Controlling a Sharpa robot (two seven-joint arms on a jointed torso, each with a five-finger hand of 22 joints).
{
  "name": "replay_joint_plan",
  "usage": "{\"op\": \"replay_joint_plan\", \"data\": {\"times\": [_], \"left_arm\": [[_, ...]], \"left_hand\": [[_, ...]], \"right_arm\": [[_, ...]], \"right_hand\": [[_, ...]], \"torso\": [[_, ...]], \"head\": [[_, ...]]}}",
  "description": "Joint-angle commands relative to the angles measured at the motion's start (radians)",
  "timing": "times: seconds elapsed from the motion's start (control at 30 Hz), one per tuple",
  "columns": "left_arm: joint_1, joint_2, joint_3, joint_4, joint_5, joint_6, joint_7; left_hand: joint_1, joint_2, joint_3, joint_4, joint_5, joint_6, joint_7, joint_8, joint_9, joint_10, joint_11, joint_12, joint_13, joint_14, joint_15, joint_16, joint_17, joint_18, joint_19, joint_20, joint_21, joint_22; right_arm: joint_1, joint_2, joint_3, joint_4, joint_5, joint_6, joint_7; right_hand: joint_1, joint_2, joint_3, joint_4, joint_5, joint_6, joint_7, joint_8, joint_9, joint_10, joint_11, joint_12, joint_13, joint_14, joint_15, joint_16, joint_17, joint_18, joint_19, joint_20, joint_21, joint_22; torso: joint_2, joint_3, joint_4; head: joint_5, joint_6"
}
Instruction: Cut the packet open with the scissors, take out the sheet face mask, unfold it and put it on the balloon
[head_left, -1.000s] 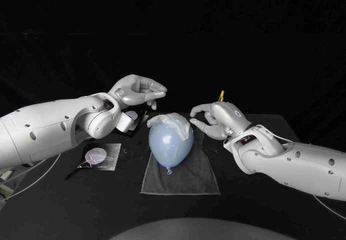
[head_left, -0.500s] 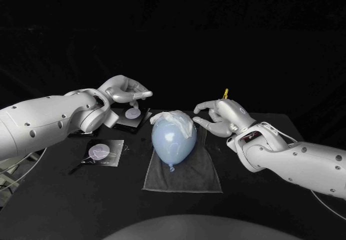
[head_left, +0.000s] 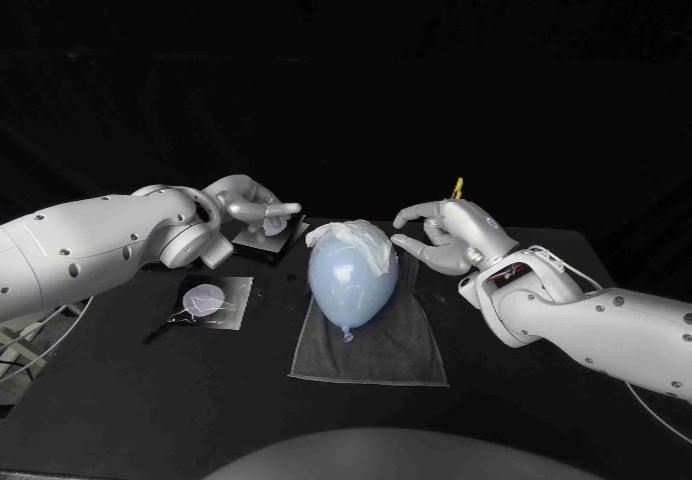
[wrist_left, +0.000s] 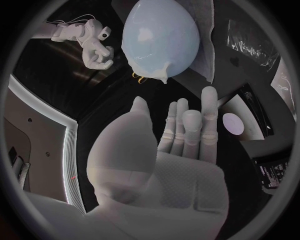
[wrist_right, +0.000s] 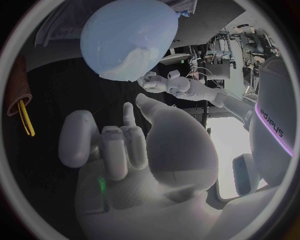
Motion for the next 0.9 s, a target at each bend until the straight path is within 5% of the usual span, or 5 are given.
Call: {"op": "replay_joint_plan", "data": {"times": [0.03, 0.17, 0.73, 0.9], "left_arm": [[-0.002, 0.008, 0.001, -0.003, -0.015, 0.05, -0.065], [-0.004, 0.018, 0.001, -0.007, -0.015, 0.058, -0.068], [-0.006, 0.046, 0.001, 0.002, -0.025, 0.127, -0.039], [-0.006, 0.05, 0.001, -0.001, -0.04, 0.131, -0.045]], "left_hand": [[-0.009, -0.005, 0.004, 0.001, -0.002, 0.003, -0.008, 0.013, 0.006, -0.003, -0.001, -0.008, 0.0, -0.024, -0.003, -0.019, -0.036, 0.006, 0.003, -0.003, -0.006, -0.004], [-0.001, -0.018, 0.015, 0.001, -0.002, 0.002, -0.015, 0.032, 0.016, -0.034, -0.002, -0.032, -0.007, -0.08, -0.003, -0.051, -0.105, 0.006, -0.01, -0.003, -0.021, -0.012], [0.017, -0.014, 0.025, 0.001, -0.002, 0.043, -0.037, 0.044, 0.022, -0.035, -0.015, -0.047, -0.009, -0.116, -0.011, -0.069, -0.127, 0.006, -0.019, -0.007, -0.039, -0.023], [0.018, -0.028, 0.021, 0.001, -0.002, 0.043, -0.035, 0.039, 0.02, -0.035, -0.015, -0.05, -0.009, -0.119, -0.011, -0.069, -0.124, 0.006, -0.019, -0.008, -0.042, -0.025]], "right_arm": [[0.001, 0.0, 0.001, 0.002, 0.018, 0.012, 0.01], [0.001, 0.0, 0.001, 0.002, 0.02, 0.014, 0.011], [0.002, -0.002, 0.001, 0.003, 0.022, 0.02, 0.009], [0.002, -0.002, 0.001, 0.004, 0.022, 0.022, 0.009]], "right_hand": [[0.001, -0.003, -0.003, 0.003, -0.004, 0.002, 0.005, -0.004, -0.001, 0.087, 0.005, -0.002, 0.239, 0.104, 0.008, 0.004, 0.263, 0.014, 0.001, 0.007, -0.006, 0.161], [0.001, -0.003, -0.003, 0.003, -0.004, 0.002, 0.005, -0.004, -0.001, 0.087, 0.005, -0.002, 0.239, 0.104, 0.008, 0.004, 0.263, 0.014, 0.001, 0.007, -0.006, 0.161], [0.001, 0.001, -0.004, 0.007, -0.004, 0.005, 0.005, -0.007, -0.004, 0.088, 0.005, -0.001, 0.24, 0.104, 0.009, 0.004, 0.263, 0.015, 0.001, 0.008, -0.006, 0.161], [0.001, 0.001, -0.004, 0.007, -0.004, 0.005, 0.005, -0.007, -0.004, 0.088, 0.005, -0.001, 0.24, 0.104, 0.009, 0.004, 0.263, 0.015, 0.001, 0.008, -0.006, 0.161]], "torso": [[0.0, 0.0005, 0.0001], [0.0, 0.0002, -0.0006], [0.0, 0.0006, 0.0001], [0.0, 0.0008, 0.0003]], "head": [[0.003, 0.0], [0.002, -0.001], [-0.009, -0.009], [-0.011, -0.007]]}}
